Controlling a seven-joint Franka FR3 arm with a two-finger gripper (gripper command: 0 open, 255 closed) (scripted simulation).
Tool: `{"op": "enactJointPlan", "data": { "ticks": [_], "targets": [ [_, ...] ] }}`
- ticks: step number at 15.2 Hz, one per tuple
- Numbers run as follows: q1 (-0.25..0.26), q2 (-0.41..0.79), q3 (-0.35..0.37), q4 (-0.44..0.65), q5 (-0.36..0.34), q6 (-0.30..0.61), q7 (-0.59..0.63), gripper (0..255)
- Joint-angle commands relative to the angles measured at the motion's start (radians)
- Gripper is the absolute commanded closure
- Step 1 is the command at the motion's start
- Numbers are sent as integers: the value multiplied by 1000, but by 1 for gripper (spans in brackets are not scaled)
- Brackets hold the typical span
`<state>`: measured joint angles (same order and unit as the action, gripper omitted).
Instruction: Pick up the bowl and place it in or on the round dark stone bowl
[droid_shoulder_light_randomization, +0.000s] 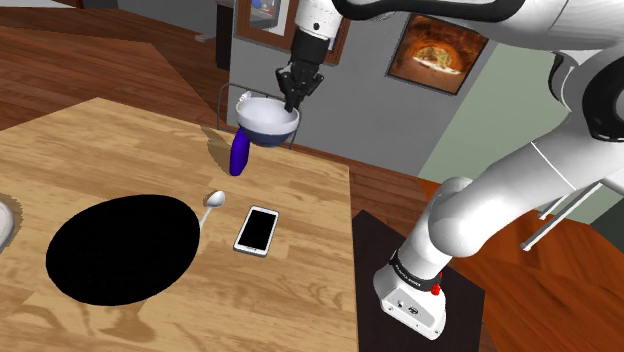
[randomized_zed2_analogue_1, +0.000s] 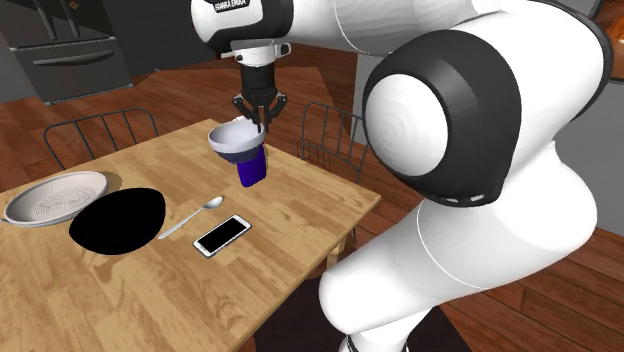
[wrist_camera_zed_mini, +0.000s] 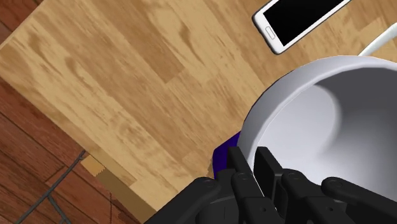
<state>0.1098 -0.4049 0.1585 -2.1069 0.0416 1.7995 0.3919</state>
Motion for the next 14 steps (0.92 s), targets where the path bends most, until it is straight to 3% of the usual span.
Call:
{"op": "enactJointPlan", "data": {
  "ticks": [1, 14],
  "targets": [
    [16, 13, 37, 26, 7, -12, 52, 255],
    [107, 216, 274, 286, -18, -72, 392, 255]
  ]
}}
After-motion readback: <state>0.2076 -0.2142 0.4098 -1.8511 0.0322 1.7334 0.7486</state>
